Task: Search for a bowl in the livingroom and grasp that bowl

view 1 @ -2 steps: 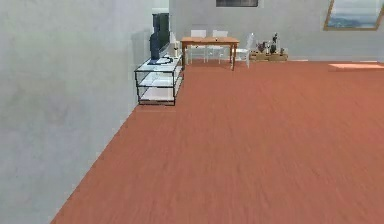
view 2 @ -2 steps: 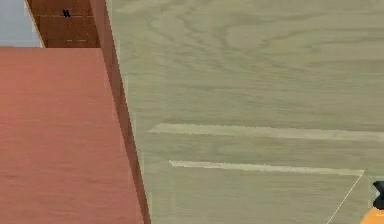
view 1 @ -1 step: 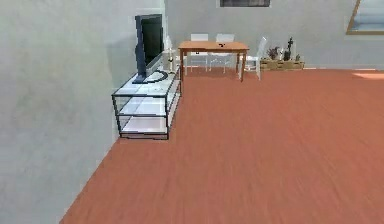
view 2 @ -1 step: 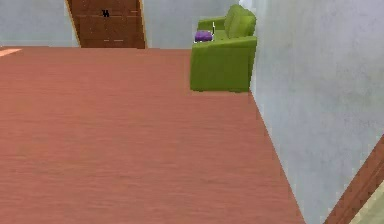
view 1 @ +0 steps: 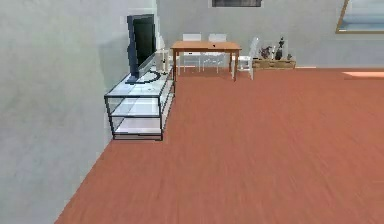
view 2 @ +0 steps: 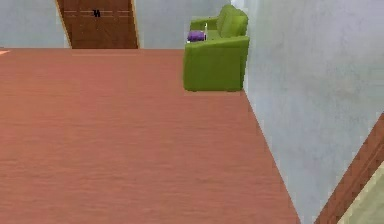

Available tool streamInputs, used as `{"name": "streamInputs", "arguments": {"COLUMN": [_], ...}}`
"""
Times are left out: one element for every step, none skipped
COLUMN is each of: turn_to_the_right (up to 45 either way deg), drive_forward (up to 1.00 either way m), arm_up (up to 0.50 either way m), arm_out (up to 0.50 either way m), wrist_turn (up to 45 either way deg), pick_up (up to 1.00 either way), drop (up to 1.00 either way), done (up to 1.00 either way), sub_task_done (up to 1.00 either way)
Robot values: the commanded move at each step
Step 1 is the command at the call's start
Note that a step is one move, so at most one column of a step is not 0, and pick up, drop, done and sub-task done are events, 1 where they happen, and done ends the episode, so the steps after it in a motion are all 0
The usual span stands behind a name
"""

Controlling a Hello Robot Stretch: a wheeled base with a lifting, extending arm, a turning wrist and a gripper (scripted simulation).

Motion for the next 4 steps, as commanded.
{"name": "streamInputs", "arguments": {"turn_to_the_right": [6.0, 0.0, 0.0, 0.0], "drive_forward": [0.0, 1.0, 0.9, 1.0], "arm_up": [0.0, 0.0, 0.0, 0.0], "arm_out": [0.0, 0.0, 0.0, 0.0], "wrist_turn": [0.0, 0.0, 0.0, 0.0], "pick_up": [0.0, 0.0, 0.0, 0.0], "drop": [0.0, 0.0, 0.0, 0.0], "done": [0.0, 0.0, 0.0, 0.0], "sub_task_done": [0.0, 0.0, 0.0, 0.0]}}
